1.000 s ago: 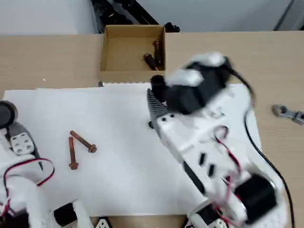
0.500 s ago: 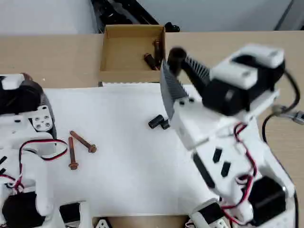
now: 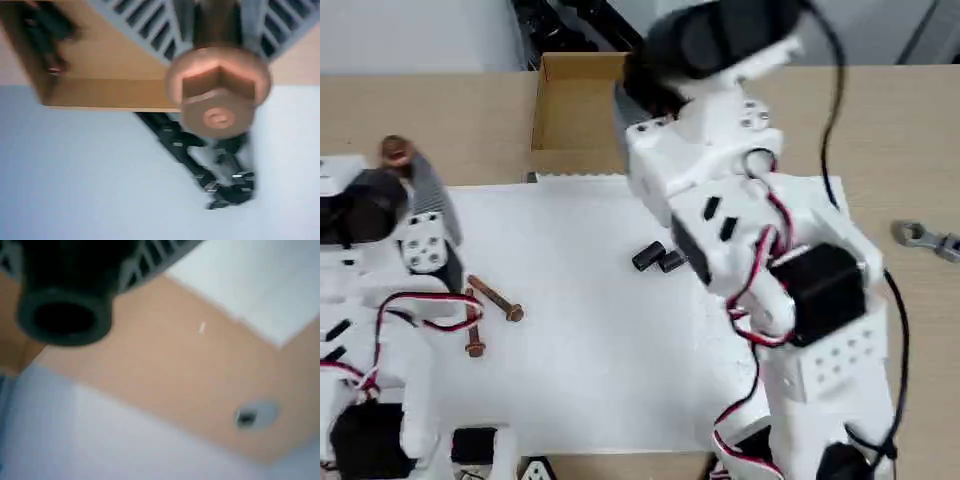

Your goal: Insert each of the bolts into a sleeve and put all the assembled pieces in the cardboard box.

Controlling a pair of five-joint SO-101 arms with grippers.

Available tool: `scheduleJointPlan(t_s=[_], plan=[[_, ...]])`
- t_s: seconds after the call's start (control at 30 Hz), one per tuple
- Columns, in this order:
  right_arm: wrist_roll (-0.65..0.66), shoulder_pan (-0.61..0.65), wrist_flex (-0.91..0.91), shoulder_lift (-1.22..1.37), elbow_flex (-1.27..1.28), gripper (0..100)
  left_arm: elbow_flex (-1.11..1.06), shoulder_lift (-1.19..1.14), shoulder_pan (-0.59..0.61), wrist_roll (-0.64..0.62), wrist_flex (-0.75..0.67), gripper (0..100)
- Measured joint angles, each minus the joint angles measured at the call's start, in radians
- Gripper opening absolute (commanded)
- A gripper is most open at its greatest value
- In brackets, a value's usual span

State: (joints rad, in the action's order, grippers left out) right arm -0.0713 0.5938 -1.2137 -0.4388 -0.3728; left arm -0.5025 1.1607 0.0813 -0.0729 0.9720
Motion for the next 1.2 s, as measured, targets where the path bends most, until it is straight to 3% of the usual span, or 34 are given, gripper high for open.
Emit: scheduleJointPlan(t_s=[0.27, 0.47, 0.63, 0.9, 1.2], plan=[[0.063, 0.051, -0.15, 0.0, -0.006, 0.2, 0.265, -0.287, -0.127, -0.003, 0.025, 0], [0.095, 0.051, -0.149, -0.081, 0.091, 0.2, 0.537, -0.42, -0.212, -0.008, 0.23, 0], [0.123, 0.049, 0.005, -0.331, 0.427, 0.2, 0.592, -0.427, -0.287, -0.003, 0.313, 0], [0.18, 0.049, 0.272, -0.799, 1.115, 0.3, 0.594, -0.427, -0.295, -0.009, 0.437, 0], [0.181, 0.081, 0.456, -1.048, 1.534, 0.2, 0.437, -0.245, -0.358, -0.107, 0.354, 0]])
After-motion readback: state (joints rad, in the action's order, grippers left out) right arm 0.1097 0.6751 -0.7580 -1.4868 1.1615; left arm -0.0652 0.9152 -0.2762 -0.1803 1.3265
